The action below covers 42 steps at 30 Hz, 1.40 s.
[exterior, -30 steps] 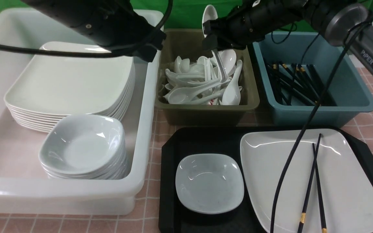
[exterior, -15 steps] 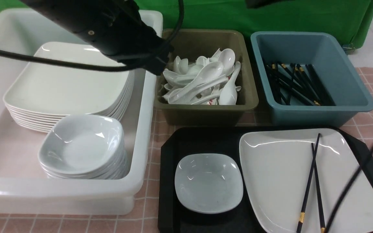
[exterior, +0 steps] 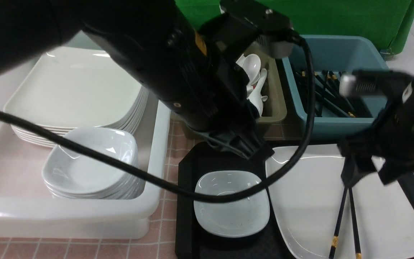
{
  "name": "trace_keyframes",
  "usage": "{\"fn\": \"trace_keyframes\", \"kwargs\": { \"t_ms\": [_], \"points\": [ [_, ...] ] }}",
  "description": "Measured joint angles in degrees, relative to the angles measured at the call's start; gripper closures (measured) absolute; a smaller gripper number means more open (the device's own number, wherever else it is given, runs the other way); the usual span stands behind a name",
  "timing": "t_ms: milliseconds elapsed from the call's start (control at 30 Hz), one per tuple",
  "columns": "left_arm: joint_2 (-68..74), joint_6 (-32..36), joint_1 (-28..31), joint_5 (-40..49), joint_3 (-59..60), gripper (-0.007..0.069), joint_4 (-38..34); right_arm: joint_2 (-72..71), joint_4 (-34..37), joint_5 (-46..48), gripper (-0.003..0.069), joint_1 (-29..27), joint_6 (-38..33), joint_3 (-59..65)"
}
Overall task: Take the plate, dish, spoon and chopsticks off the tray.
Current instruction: Use the right arm to grab a pair of chopsticks from the plate, then use the right arm to put the chopsticks into the small storage box on the right
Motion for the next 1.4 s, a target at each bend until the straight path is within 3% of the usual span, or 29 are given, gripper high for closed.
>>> {"fn": "trace_keyframes", "kwargs": {
  "t_ms": [167,367,467,533,667,700,967,1233,1400],
  "points": [
    [0.0,-0.1,-0.6,-4.9,5.2,0.0627,0.3,4.6,0.0,-9.1,0.0013,0.0,2.9,7.1],
    [0.2,-0.1,-0.6,-9.0,11.8,0.0627,0.4,10.7,0.0,-13.1,0.0035,0.0,3.9,7.4],
    [0.2,-0.1,-0.6,-9.8,14.1,0.0627,0.5,12.0,-0.6,-12.8,0.0089,0.0,4.0,7.1],
    [0.2,-0.1,-0.6,-10.0,14.1,0.0627,0.5,12.0,-0.6,-12.7,0.0135,0.0,4.0,7.0],
    [0.2,-0.1,-0.6,-10.2,14.2,0.0627,0.5,12.2,-1.1,-12.3,0.0483,0.0,3.6,7.0],
    [0.2,-0.1,-0.6,-10.2,14.2,0.0627,0.5,12.2,-0.6,-12.2,0.0509,0.0,3.6,7.0],
    [0.2,-0.1,-0.6,-11.6,14.2,0.0627,0.4,10.5,1.8,-8.2,0.0489,0.0,-1.0,7.0],
    [0.2,-0.5,-0.6,-18.8,13.2,0.0627,-1.3,-1.3,6.0,-4.4,0.0489,-1.0,-6.8,5.1],
    [0.2,-1.3,-0.6,-27.3,8.8,0.0627,-1.3,-1.7,6.9,-5.7,0.0489,-6.6,-8.7,-6.4]
  ]
}}
